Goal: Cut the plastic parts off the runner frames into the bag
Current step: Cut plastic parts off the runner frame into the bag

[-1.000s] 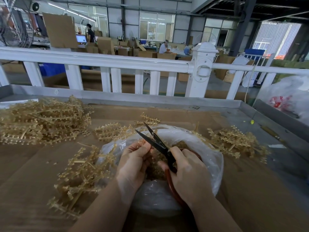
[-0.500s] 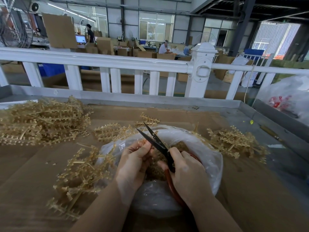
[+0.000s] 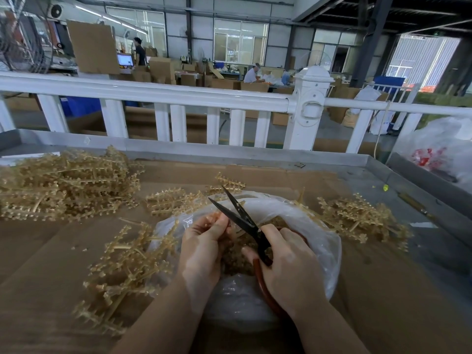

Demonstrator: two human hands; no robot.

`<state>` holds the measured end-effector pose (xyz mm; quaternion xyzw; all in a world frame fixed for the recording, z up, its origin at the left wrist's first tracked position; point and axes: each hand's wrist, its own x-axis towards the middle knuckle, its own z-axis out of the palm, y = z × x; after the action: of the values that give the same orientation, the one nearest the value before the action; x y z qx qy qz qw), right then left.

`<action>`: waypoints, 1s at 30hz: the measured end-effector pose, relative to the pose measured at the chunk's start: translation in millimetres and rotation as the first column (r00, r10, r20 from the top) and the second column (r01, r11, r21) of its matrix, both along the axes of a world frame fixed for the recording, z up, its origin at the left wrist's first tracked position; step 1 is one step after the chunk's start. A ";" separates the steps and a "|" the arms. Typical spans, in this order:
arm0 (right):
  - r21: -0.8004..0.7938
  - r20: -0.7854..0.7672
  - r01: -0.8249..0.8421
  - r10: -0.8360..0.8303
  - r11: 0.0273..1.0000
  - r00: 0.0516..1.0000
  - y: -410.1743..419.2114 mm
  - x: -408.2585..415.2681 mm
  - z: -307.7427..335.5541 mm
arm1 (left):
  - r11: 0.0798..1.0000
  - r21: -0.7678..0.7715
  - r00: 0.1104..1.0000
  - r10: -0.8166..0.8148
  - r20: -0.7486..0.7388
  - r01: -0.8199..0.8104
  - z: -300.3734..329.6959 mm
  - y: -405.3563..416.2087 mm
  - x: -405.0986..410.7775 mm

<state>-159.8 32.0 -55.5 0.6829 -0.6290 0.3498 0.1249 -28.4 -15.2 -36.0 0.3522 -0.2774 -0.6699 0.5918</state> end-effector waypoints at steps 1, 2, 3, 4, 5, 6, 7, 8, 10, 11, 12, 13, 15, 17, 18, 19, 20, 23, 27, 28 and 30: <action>-0.002 -0.006 0.008 -0.008 1.000 1.000 -0.2 0.2 -0.2 | 1.000 -0.009 1.000 -0.005 0.006 0.005 -0.3 -0.3 -0.2; -0.005 -0.013 0.015 -0.015 1.000 1.000 -0.4 0.7 -0.1 | 1.000 -0.021 1.000 -0.013 0.013 0.013 -0.3 -0.1 -0.3; -0.007 -0.015 0.017 -0.017 1.000 1.000 -0.5 1.1 0.1 | 0.999 -0.035 1.000 -0.024 0.017 0.025 -0.3 0.0 -0.5; -0.006 -0.009 0.011 -0.011 1.000 1.000 -0.5 1.2 0.4 | 0.998 -0.052 0.999 -0.037 0.024 0.038 -0.8 0.4 -0.5; -0.004 0.006 0.000 0.001 1.000 1.000 -0.1 1.0 0.9 | 0.996 -0.071 0.998 -0.054 0.039 0.057 -1.1 0.7 -0.6; -0.001 0.025 -0.013 0.013 1.000 1.000 0.2 0.9 1.7 | 0.993 -0.087 0.996 -0.073 0.059 0.078 -1.3 1.1 -0.4; 0.000 0.041 -0.021 0.021 1.000 0.999 0.5 0.7 2.4 | 0.990 -0.097 0.993 -0.091 0.075 0.098 -1.5 1.3 -0.2; 0.000 0.047 -0.022 0.022 1.000 0.999 0.7 0.7 3.0 | 0.989 -0.097 0.991 -0.103 0.084 0.111 -1.7 1.3 -0.4; -0.006 0.033 -0.013 0.014 1.000 0.999 0.6 1.2 3.8 | 0.990 -0.079 0.990 -0.107 0.095 0.115 -2.4 0.5 -0.6; -0.007 0.024 -0.011 0.011 1.000 1.000 0.5 1.5 4.0 | 0.992 -0.067 0.990 -0.100 0.098 0.107 -2.4 0.1 -0.7; -0.005 0.019 -0.009 0.009 1.000 1.000 0.8 1.8 4.0 | 0.994 -0.058 0.992 -0.092 0.092 0.098 -2.1 -0.1 -0.3; 0.001 0.014 -0.005 0.005 1.000 1.000 0.9 1.9 3.8 | 0.995 -0.052 0.993 -0.085 0.077 0.089 -1.9 -0.5 0.0; 0.017 -0.003 0.014 -0.014 1.000 1.000 1.2 1.7 3.1 | 0.997 -0.036 0.997 -0.069 0.047 0.070 -1.5 -0.2 0.7; 0.022 -0.016 0.027 -0.027 0.999 1.000 1.0 1.7 2.2 | 0.998 -0.022 0.998 -0.050 0.040 0.051 -2.3 -0.3 0.7; 0.025 -0.016 0.027 -0.026 0.999 1.000 0.9 1.8 2.0 | 0.999 -0.020 0.998 -0.046 0.036 0.046 -2.6 -0.4 0.6; 0.028 -0.016 0.025 -0.024 0.999 1.000 0.8 1.8 1.9 | 0.999 -0.019 0.998 -0.045 0.033 0.045 -2.6 -0.6 0.5; 0.028 -0.016 0.024 -0.024 0.999 1.000 0.7 1.7 1.7 | 0.999 -0.018 0.999 -0.047 0.028 0.047 -2.4 -0.7 0.3; 0.031 -0.003 0.018 -0.018 0.999 1.000 0.5 1.2 1.5 | 0.997 -0.020 0.997 -0.075 0.031 0.076 -1.9 -0.9 -0.3; 0.012 0.026 -0.010 0.010 1.000 1.000 0.1 1.1 1.5 | 0.992 -0.033 0.992 -0.120 0.040 0.121 -3.7 -1.8 1.2; 0.006 0.027 -0.013 0.013 1.000 1.000 -0.4 1.0 1.7 | 0.991 -0.037 0.991 -0.129 0.043 0.131 -3.6 -2.1 1.3; 0.010 0.031 -0.018 0.017 1.000 0.999 -1.1 0.4 1.6 | 0.988 -0.039 0.988 -0.149 0.044 0.151 -2.5 -1.7 1.2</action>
<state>-159.4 30.8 -54.0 0.6835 -0.6267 0.3582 0.1085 -27.2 -16.8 -38.6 0.3313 -0.3293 -0.6993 0.5411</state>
